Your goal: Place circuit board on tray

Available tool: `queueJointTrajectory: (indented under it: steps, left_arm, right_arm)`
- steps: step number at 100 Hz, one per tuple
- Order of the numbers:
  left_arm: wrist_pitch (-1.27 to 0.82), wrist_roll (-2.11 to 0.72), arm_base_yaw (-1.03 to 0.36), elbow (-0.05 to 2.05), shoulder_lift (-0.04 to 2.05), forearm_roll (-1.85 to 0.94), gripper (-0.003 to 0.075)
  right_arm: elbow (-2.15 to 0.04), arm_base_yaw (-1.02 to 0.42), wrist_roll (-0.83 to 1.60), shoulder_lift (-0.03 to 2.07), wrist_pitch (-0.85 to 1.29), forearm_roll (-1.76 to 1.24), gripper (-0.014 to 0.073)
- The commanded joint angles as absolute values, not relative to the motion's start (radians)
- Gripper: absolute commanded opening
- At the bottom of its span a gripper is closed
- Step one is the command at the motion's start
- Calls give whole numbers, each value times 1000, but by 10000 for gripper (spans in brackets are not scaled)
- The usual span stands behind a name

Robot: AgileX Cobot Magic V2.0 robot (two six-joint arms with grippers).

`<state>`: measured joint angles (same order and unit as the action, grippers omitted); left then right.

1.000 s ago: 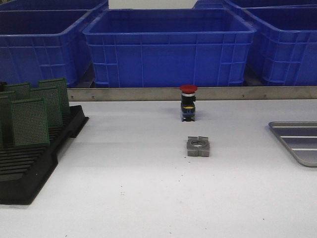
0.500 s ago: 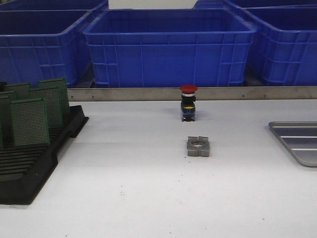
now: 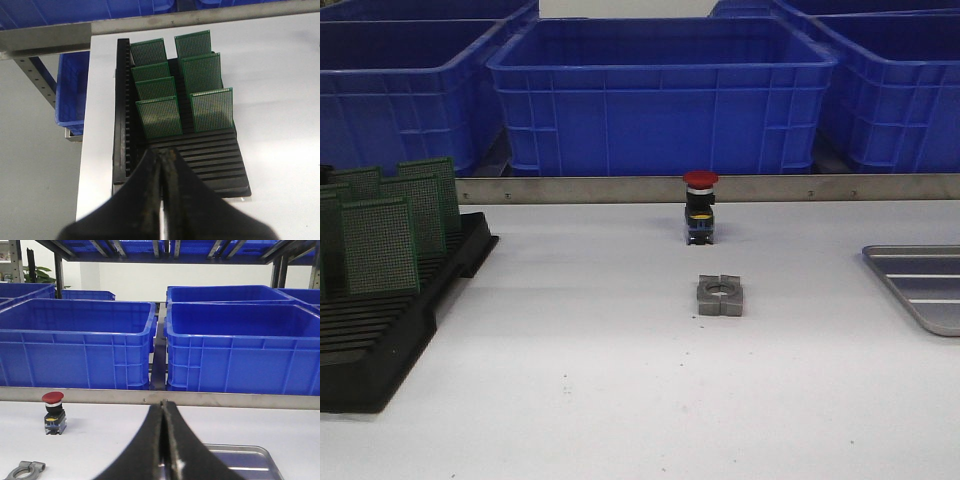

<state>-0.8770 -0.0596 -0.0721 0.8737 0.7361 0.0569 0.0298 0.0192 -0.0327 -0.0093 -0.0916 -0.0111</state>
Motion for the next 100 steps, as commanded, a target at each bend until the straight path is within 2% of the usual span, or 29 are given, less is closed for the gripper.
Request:
queueJointTrajectory:
  steps: [1, 12, 19, 34, 41, 71, 100]
  left_arm:
    - [-819, -59, -69, 908, 765, 51, -13]
    - [-819, -59, -69, 908, 789, 49, 66]
    - [-819, -59, -69, 908, 796, 47, 177]
    - [-820, -59, -69, 908, 796, 57, 483]
    - [-809, -59, -69, 908, 796, 65, 552]
    - [-764, -105, -71, 962, 846, 55, 556]
    - [-1032, -475, -71, 1236, 1161, -84, 556]
  right_arm:
    - [34, 18, -33, -27, -176, 0, -67]
    - [34, 18, -33, -27, -176, 0, -67]
    - [34, 18, -33, -27, -176, 0, -67]
    - [34, 18, -33, -27, -176, 0, -67]
    - [34, 18, -33, -27, -176, 0, -67]
    - [34, 18, -33, -27, -176, 0, -67]
    - [34, 18, -33, -27, -176, 0, -67]
